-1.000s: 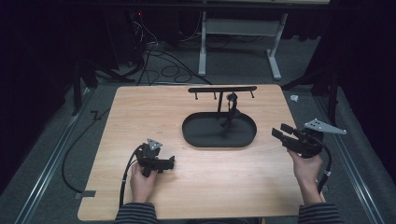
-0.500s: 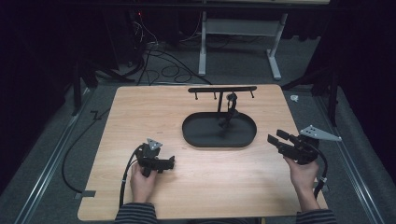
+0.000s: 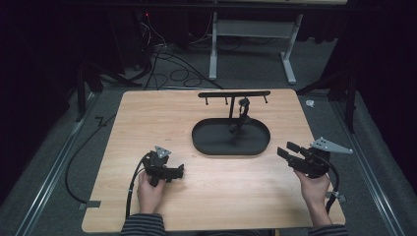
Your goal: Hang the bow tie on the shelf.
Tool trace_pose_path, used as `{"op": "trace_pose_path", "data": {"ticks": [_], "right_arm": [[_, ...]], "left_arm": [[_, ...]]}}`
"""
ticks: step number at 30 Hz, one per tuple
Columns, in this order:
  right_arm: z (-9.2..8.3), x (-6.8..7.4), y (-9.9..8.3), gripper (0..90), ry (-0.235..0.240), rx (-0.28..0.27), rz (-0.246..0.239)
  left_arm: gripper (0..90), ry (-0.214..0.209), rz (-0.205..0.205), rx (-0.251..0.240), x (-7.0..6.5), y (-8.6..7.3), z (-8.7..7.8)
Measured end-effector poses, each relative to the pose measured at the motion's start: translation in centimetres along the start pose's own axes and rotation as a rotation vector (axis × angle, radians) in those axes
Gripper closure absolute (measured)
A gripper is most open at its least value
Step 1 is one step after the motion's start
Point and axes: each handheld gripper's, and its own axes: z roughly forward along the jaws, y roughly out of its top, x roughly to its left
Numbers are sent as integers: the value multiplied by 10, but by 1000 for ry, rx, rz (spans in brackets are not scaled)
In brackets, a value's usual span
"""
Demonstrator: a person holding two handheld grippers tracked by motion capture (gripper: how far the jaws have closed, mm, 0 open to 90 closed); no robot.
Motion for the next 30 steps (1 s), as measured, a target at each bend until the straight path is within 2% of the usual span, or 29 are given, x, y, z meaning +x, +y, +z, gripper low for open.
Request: {"op": "trace_pose_path", "data": {"ticks": [10,16,30], "right_arm": [[7,5,-12,487,-8,32,-11],[13,6,-21,489,-8,58,4],[31,7,-42,493,-15,115,5]], "left_arm": [[4,0,0,0,0,0,0],[4,0,0,0,0,0,0],[4,0,0,0,0,0,0]]}}
